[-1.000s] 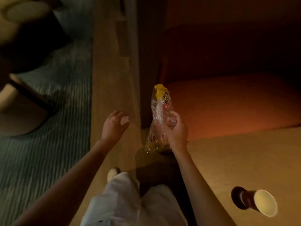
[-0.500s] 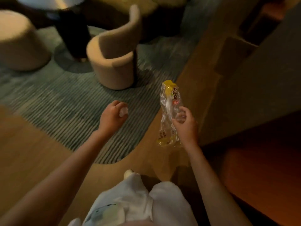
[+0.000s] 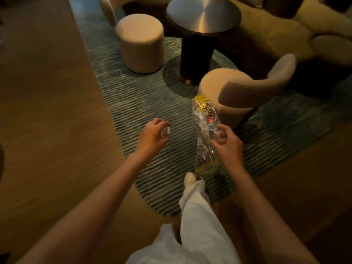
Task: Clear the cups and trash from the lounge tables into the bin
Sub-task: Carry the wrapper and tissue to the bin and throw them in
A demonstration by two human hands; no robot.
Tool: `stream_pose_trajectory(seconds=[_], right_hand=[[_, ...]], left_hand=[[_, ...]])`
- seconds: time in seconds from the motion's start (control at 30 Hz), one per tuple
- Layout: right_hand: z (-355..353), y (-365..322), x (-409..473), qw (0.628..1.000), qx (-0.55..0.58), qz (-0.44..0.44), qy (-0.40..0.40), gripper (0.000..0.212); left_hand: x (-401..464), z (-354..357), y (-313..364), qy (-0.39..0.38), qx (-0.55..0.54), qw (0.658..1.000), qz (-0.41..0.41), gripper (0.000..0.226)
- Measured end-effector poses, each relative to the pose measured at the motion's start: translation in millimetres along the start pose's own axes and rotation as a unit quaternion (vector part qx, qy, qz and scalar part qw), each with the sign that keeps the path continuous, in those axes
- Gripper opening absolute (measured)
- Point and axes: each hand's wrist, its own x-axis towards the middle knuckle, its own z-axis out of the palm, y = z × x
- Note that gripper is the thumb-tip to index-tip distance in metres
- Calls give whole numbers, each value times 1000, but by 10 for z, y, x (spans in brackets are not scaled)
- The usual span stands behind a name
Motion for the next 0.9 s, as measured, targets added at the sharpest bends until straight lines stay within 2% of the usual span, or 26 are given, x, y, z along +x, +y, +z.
stream_pose_trajectory(seconds=[0.2,0.4,0.6,0.77,0.9], right_hand=[[362,-407,1551,996,7,-44,-79,48],[722,-943,2729,982,-15,-100,-157,50],[1595,-1399,3610,961,-31,-154,-226,49],[2498,-1976,4410,947,-59,-185,-257,50],[3016,-2582,5111,940,-65,-210,-260,50]], left_hand=[[1074,-244,-298,66,-32,995,-74,31],[1763,-401,-660,120,-34,980,-155,30],[2245,-676,-1388,161,-19,955,-250,31],[3012,-1100,-2284,190,-28,941,-277,32],[3687,-1609,-2846,197,-31,945,-259,32]])
